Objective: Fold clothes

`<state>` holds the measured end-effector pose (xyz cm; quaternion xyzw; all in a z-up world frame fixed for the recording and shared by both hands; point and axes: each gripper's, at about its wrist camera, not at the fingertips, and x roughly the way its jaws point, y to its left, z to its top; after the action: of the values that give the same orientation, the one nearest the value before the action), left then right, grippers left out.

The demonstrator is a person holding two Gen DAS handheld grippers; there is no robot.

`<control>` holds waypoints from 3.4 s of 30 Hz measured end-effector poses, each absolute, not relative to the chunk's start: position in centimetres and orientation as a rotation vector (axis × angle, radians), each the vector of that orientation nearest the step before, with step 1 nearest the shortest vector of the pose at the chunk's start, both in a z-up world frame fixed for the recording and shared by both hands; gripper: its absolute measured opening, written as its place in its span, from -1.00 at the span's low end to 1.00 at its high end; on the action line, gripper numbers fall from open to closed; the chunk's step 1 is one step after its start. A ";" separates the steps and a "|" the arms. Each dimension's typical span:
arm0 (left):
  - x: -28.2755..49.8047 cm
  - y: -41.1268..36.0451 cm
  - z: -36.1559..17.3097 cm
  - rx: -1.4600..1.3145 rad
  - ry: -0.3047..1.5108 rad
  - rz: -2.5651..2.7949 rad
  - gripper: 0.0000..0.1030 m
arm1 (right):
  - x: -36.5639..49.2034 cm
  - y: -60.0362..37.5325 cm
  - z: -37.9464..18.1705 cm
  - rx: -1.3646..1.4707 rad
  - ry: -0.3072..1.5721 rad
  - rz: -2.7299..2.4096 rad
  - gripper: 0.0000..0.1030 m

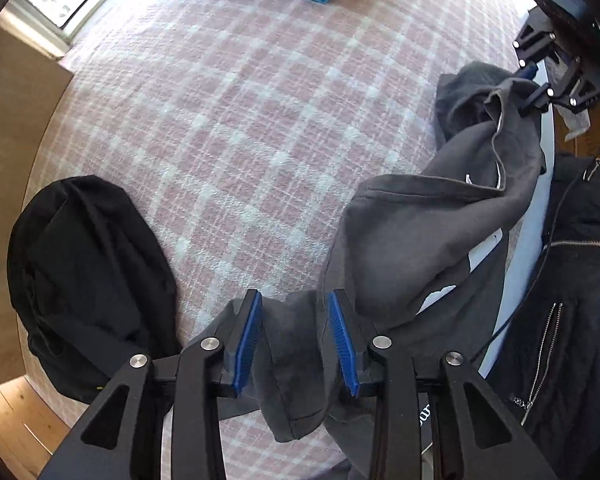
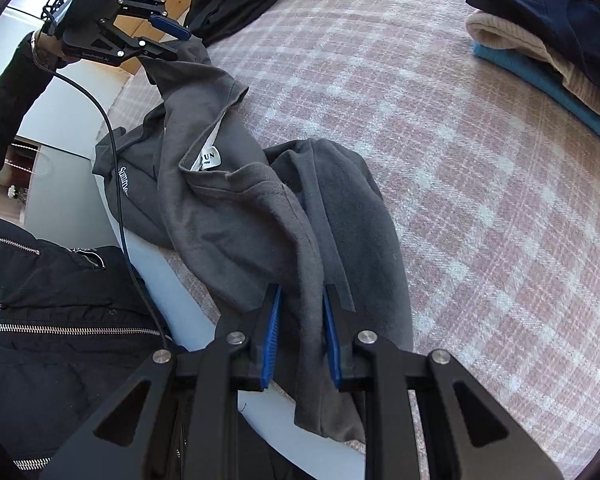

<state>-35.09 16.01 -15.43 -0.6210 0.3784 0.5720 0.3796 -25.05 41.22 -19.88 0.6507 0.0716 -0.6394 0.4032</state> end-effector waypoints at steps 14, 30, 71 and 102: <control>-34.9 18.7 -15.5 -1.601 0.982 1.311 -0.08 | -24.8 41.2 -20.0 1.646 0.195 -1.625 -0.61; -36.7 15.1 -18.5 -1.692 0.910 1.319 -0.91 | -24.7 40.9 -20.1 1.644 0.221 -1.640 -0.61; -60.1 -1.6 -13.2 -1.650 0.816 2.338 -0.29 | -52.6 24.6 -17.6 1.482 0.710 -2.259 -0.22; -54.7 -11.6 -23.5 -1.870 0.236 2.196 0.05 | -23.1 28.1 -17.5 1.739 0.138 -2.145 0.03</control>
<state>-54.73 -11.59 -23.53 -0.6412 0.0810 0.7531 0.1234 -23.05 28.09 -17.50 0.6178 0.0490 -0.7622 0.1870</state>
